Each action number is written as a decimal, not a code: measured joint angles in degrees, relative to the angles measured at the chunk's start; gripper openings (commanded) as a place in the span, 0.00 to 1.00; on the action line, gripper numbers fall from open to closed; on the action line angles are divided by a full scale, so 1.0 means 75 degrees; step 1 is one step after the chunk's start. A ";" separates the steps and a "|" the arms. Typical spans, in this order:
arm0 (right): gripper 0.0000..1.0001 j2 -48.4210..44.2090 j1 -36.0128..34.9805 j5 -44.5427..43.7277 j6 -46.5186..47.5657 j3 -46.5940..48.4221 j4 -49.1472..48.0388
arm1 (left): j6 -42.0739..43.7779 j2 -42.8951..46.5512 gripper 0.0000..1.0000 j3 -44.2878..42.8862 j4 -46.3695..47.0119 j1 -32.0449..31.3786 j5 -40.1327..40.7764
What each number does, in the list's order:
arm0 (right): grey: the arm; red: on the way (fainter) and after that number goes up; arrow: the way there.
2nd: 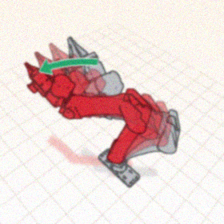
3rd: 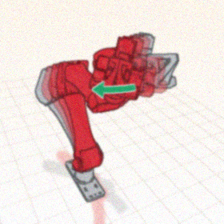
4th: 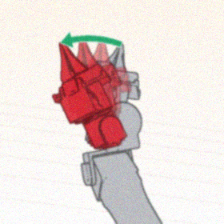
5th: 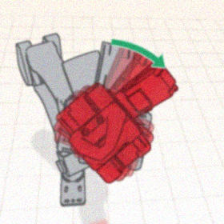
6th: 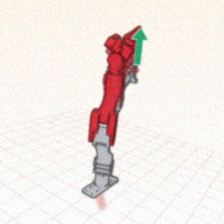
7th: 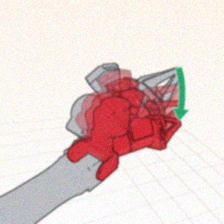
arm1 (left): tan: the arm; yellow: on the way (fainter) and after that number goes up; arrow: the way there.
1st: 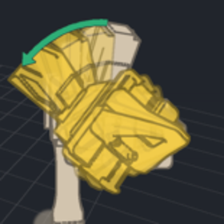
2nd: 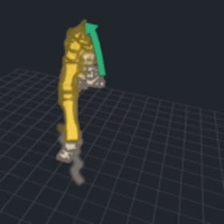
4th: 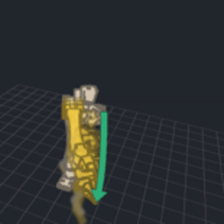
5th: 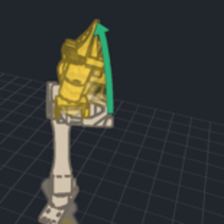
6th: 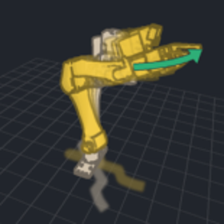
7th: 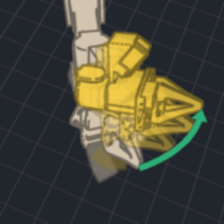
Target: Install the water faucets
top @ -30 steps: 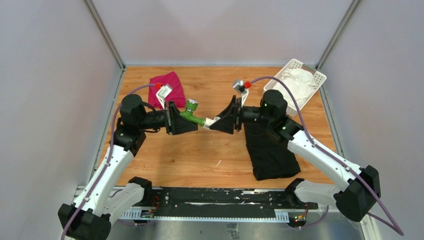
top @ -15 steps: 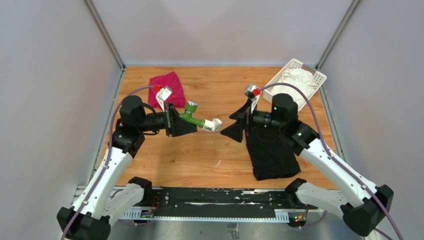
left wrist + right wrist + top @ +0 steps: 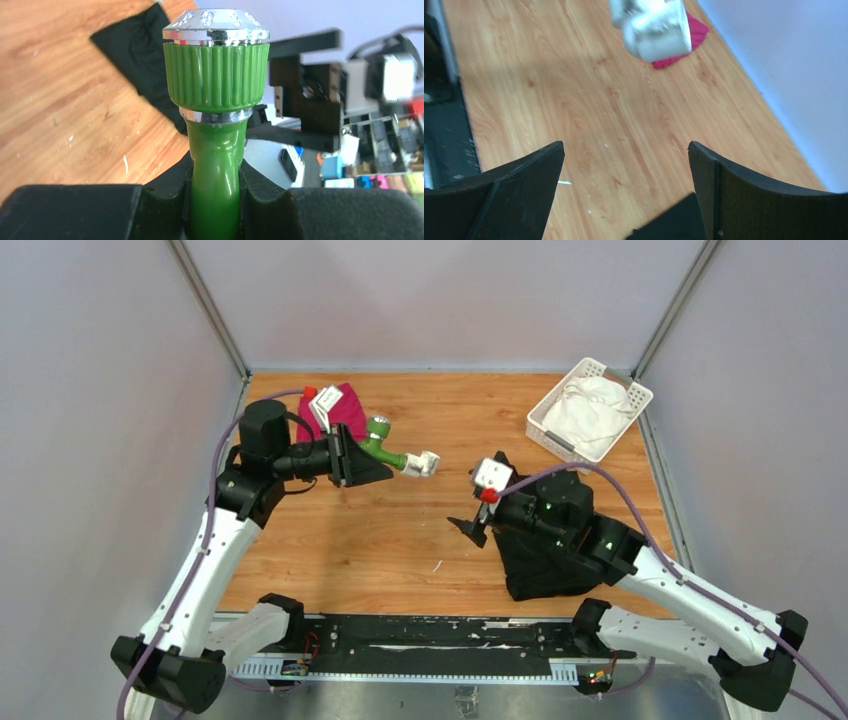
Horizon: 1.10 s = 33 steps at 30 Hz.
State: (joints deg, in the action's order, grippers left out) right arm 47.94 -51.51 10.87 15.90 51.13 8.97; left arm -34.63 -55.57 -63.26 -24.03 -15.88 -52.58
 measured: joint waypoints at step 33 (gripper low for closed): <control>0.96 0.5097 -0.4001 -0.6991 1.0928 -0.2157 -1.0518 | -0.0828 -0.0224 0.00 0.0866 -0.0233 0.0000 0.0143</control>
State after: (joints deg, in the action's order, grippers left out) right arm 86.17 -81.52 -41.56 97.86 34.96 -69.91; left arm -40.84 -57.25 -56.77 -25.78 -15.88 -51.51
